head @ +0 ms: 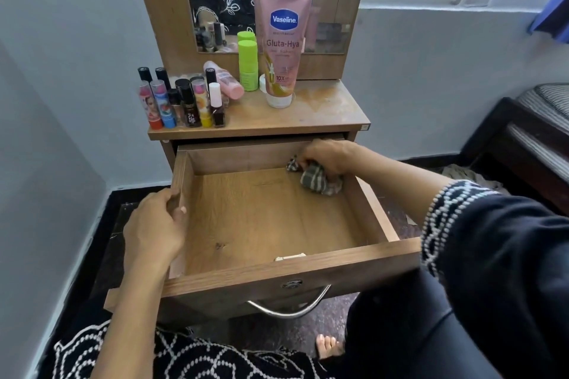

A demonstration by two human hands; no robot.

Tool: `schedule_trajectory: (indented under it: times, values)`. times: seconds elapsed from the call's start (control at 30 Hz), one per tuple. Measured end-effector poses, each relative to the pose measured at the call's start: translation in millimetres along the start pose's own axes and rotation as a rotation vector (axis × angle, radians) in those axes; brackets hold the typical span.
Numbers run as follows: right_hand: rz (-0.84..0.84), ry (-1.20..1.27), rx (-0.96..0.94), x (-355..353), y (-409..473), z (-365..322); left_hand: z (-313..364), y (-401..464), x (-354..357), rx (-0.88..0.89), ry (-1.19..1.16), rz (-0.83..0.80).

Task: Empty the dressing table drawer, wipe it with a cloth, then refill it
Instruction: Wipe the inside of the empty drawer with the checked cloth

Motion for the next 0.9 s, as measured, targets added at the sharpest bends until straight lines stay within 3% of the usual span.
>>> schedule_trajectory:
  times: [0.23, 0.33, 0.53, 0.6, 0.77, 0.9]
  values:
    - [-0.173, -0.019, 0.022, 21.6, -29.6, -13.3, -0.1, 0.5, 0.5, -0.012, -0.016, 0.000]
    - [-0.321, -0.069, -0.077, 48.5, -64.9, -45.5, -0.8, 0.3, 0.7, -0.014, -0.027, 0.000]
    - [-0.380, -0.139, -0.240, 50.2, -71.0, -62.8, -1.4, 0.8, 1.7, -0.021, -0.021, -0.007]
    - [-0.343, -0.192, -0.248, 42.1, -53.6, -55.5, -2.2, 1.6, 2.0, -0.019, -0.015, -0.009]
    - [-0.043, -0.280, -0.212, 10.1, 0.0, -21.1, -2.4, 2.2, 2.5, -0.021, -0.031, -0.005]
    - [0.035, -0.313, -0.186, 3.9, 11.6, -15.8, -2.1, 3.7, 1.7, -0.008, -0.027, 0.000]
Point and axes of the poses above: each hand's wrist, its own y-axis towards the middle knuckle, its own x-axis out of the palm, z = x × y, the point moved 9 cm from there along y, towards the middle knuckle, and after that the axes turned 3 degrees about -x, right-handed, at the moved point
